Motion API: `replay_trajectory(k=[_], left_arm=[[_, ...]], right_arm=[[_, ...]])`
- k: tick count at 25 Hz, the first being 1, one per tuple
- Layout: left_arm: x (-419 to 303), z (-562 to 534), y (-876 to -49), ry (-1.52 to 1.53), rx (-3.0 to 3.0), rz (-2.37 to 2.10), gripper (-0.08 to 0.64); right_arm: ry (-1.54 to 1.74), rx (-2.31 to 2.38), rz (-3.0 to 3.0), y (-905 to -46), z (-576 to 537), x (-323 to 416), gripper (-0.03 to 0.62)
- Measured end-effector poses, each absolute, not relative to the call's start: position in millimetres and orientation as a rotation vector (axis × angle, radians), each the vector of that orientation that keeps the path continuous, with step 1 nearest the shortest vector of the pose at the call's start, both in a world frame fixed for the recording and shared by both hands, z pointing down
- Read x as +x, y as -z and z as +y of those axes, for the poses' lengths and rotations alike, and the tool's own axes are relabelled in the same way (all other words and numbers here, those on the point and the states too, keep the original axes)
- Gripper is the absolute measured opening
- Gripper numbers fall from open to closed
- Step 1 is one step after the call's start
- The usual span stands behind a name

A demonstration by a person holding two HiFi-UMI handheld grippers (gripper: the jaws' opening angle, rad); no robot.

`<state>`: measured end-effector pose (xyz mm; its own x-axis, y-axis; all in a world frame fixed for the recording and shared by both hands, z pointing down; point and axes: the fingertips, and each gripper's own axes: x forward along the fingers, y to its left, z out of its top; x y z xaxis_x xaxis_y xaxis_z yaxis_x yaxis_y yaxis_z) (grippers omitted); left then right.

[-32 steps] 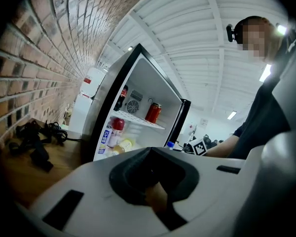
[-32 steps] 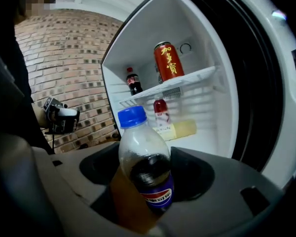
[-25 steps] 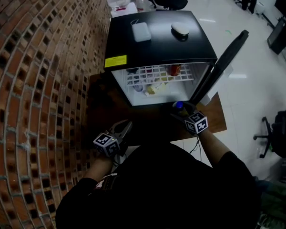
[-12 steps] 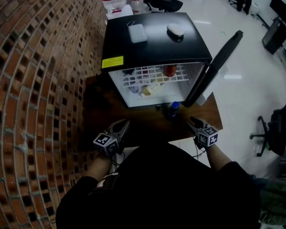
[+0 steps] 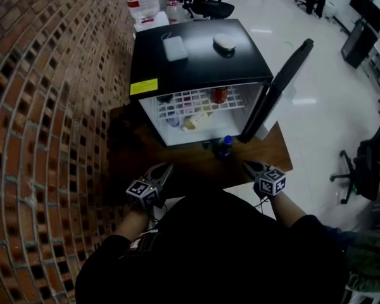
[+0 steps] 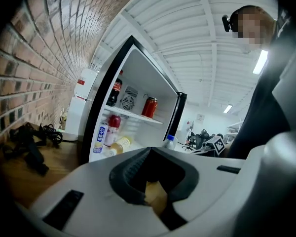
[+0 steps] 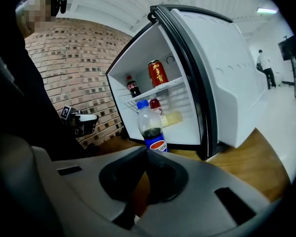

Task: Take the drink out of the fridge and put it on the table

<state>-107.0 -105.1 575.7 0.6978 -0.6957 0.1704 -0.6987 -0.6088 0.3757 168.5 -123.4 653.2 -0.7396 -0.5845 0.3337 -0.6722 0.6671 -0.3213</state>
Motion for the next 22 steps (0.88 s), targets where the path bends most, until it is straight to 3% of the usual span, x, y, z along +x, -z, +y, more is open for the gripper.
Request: replay_trajectory(k=[22], left_arm=[[-116.9,-100.0,-573.6,-0.007,2.488,-1.107,-0.005]], right_arm=[[-0.607,1.014,-2.667,-642.4,-136.2,173.5,-0.005]])
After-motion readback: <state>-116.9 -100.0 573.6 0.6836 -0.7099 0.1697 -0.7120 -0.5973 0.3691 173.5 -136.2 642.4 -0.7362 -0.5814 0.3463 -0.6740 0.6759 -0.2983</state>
